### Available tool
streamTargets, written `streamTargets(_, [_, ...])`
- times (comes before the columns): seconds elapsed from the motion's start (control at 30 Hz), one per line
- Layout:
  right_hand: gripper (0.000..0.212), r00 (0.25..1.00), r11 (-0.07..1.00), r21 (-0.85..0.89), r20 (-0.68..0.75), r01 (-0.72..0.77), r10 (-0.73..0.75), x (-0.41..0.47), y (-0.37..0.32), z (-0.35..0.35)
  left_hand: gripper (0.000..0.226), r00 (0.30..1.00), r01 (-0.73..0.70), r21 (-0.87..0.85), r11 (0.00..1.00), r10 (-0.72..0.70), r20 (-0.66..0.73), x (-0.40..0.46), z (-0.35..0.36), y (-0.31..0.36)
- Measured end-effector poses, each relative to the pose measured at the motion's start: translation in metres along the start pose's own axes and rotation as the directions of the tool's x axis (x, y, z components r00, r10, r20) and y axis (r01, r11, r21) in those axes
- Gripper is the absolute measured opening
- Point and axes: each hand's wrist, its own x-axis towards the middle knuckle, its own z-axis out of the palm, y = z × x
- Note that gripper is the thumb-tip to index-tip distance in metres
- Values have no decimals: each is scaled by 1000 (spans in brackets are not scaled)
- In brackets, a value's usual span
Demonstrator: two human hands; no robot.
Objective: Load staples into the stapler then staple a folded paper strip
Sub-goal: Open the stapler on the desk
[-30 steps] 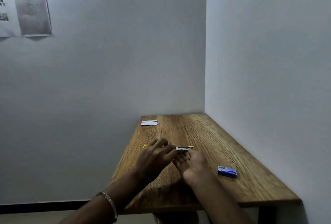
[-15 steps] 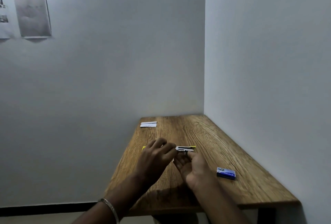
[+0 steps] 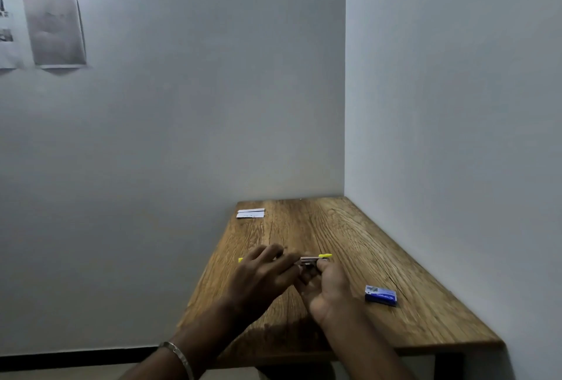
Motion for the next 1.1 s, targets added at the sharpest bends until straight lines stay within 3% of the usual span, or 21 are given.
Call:
streamTargets(0.33, [31,1000,999,42,25,18,-19,2,-3,-4,26,997,74,-92,993,-74,-2,0,3,7])
streamTargets(0.6, [28,1000,998,61,-14,-3,4,-4,-4,-2,11,995,98,-42,994,-99,-13,9,-6,-1])
streamTargets(0.8, [27,999,999,49,-43,-13,16,-4,-3,5,19,995,63,-62,996,-58,78,6,-10,9])
streamTargets(0.97, [25,999,998,66,-40,-1,4,-6,-2,2,16,966,210,-89,974,-193,170,11,-15,10])
streamTargets(1.1, [25,1000,999,46,11,-9,8,-10,-8,0,16,882,445,-190,875,-391,264,18,-19,9])
